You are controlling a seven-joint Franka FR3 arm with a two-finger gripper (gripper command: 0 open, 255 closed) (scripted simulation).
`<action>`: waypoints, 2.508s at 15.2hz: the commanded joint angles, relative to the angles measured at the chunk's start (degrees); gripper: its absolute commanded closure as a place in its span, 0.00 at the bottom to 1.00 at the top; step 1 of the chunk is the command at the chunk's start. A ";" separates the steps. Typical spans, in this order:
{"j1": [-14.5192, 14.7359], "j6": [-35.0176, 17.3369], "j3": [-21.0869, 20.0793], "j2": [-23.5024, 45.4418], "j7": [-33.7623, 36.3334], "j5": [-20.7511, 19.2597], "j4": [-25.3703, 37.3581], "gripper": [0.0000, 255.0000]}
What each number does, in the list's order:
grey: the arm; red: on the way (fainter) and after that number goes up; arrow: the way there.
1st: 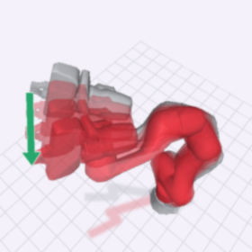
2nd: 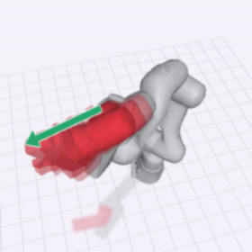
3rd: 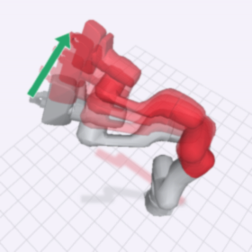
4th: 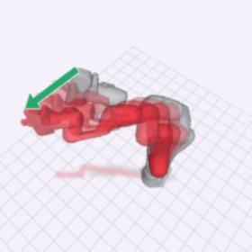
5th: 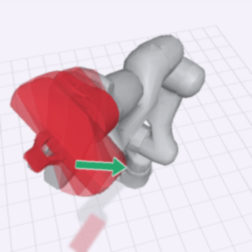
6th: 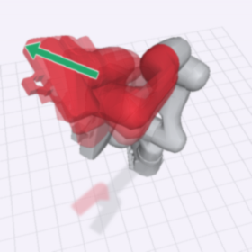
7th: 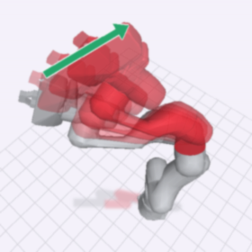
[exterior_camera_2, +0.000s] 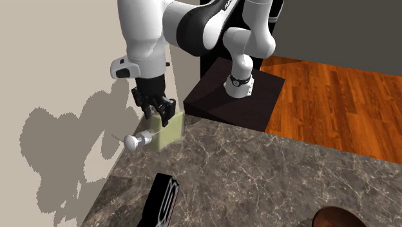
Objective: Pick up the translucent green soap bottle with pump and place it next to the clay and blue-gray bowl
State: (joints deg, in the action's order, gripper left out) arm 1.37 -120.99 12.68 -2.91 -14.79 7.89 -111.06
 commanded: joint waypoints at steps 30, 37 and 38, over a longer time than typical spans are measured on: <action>5.01 13.81 -7.07 -7.19 14.77 -4.17 8.04 1.00; 8.58 13.01 -13.26 -9.97 24.79 -5.57 4.99 1.00; 9.06 12.96 -14.18 -10.13 26.22 -5.73 4.83 1.00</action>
State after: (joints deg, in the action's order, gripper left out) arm 9.91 -108.27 -0.53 -13.06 9.80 2.36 -106.56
